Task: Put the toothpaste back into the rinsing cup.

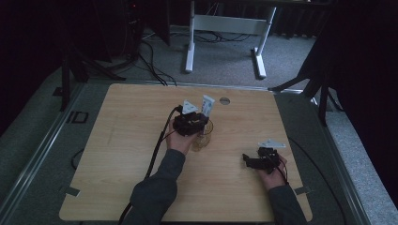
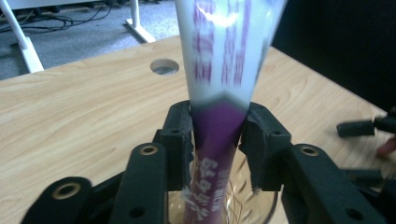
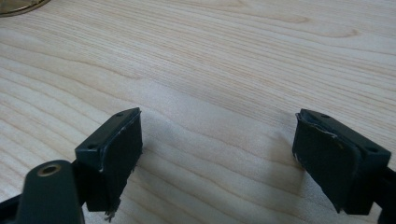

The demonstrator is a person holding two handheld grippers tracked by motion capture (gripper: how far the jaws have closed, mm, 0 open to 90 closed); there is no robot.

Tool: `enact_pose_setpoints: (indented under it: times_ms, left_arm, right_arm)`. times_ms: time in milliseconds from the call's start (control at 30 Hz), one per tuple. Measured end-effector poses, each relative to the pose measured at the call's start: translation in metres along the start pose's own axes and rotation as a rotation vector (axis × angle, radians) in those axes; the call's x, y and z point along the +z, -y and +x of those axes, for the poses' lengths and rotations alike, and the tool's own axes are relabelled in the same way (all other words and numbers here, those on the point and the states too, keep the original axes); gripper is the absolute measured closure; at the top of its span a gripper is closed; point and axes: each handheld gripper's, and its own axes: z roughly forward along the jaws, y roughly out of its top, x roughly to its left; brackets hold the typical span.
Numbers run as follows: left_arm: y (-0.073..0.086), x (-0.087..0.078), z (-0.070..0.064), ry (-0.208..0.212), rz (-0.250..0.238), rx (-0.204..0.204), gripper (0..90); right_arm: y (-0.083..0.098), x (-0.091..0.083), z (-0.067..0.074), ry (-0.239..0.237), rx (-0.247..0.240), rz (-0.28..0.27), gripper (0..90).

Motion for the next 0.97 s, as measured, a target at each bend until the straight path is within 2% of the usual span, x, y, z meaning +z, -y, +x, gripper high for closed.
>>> enact_pose_setpoints:
  times_ms: [33,67,133,267,400,600,733,900,967]
  left_arm:
    - [0.001,-0.001,0.0,0.001,-0.005,0.003,60.2]
    - [0.002,-0.005,0.0,0.011,-0.041,-0.008,58.1]
    - [-0.001,-0.012,0.001,0.012,-0.084,-0.026,53.1]
    - [-0.005,-0.024,0.001,-0.021,-0.111,0.0,43.7]
    - [-0.002,-0.032,0.004,-0.021,-0.132,-0.003,41.8]
    - [0.006,-0.037,0.013,-0.035,-0.14,-0.032,41.3]
    - [0.011,-0.047,0.019,-0.041,-0.156,-0.059,40.9]
    - [0.017,-0.058,0.029,-0.07,-0.149,-0.067,39.9]
    - [0.022,-0.062,0.032,-0.099,-0.136,-0.062,39.9]
  right_arm:
    - [0.0,0.0,0.0,0.0,0.0,0.0,15.7]
    - [0.0,0.0,0.0,0.0,0.0,0.0,15.7]
    - [0.0,0.0,0.0,-0.001,-0.002,0.0,15.7]
    - [0.0,0.0,0.0,0.0,-0.001,-0.002,15.8]
    - [0.0,0.0,0.0,-0.001,-0.004,-0.001,15.8]
    - [0.0,0.0,0.0,-0.001,-0.002,-0.002,15.7]
    - [0.0,0.0,0.0,-0.002,-0.003,-0.001,15.8]
    - [0.0,0.0,0.0,-0.002,-0.002,-0.001,15.7]
    - [0.0,0.0,0.0,-0.002,-0.002,-0.001,15.7]
